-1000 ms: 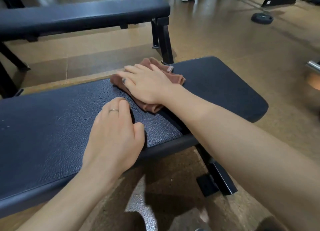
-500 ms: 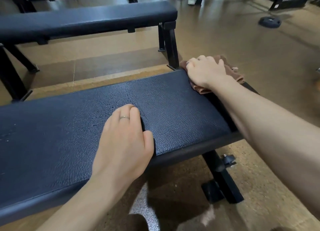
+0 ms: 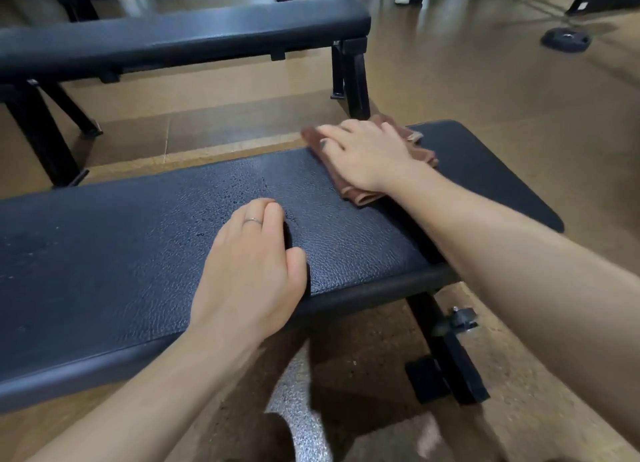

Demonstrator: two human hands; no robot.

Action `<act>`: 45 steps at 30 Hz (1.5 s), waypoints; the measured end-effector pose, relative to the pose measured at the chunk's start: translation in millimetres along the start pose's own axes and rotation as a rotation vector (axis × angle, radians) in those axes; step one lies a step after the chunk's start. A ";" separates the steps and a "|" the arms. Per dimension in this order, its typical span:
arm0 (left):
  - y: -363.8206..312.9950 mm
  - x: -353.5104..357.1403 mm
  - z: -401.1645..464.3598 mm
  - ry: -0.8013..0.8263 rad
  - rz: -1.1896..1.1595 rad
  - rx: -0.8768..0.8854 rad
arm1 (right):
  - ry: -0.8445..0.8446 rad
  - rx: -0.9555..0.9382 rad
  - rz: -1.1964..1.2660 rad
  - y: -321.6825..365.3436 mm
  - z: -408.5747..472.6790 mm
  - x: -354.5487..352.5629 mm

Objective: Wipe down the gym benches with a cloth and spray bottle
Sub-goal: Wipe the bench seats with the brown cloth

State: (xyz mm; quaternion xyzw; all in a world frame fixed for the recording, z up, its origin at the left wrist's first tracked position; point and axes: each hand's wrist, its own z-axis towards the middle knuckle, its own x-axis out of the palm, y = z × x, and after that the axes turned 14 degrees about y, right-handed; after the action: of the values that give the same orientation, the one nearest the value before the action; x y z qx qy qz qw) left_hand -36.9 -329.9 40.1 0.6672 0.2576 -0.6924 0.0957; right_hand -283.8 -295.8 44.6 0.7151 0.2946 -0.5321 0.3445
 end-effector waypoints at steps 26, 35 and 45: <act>-6.7 -5.1 -4.1 -0.074 -0.033 -0.016 | 0.042 0.076 -0.003 19.9 -94.1 18.0; 51.2 -24.8 -33.2 -0.080 0.116 0.091 | -0.067 0.068 0.020 134.8 -166.2 61.2; 118.3 -31.7 -61.0 -0.131 0.007 -0.106 | 0.017 -0.163 -0.023 160.7 -138.6 54.8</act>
State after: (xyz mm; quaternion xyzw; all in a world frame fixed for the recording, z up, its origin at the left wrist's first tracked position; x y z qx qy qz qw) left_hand 75.7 -407.4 45.2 0.6154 0.2848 -0.7195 0.1498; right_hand -65.6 -275.7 47.7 0.6857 0.3481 -0.5041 0.3931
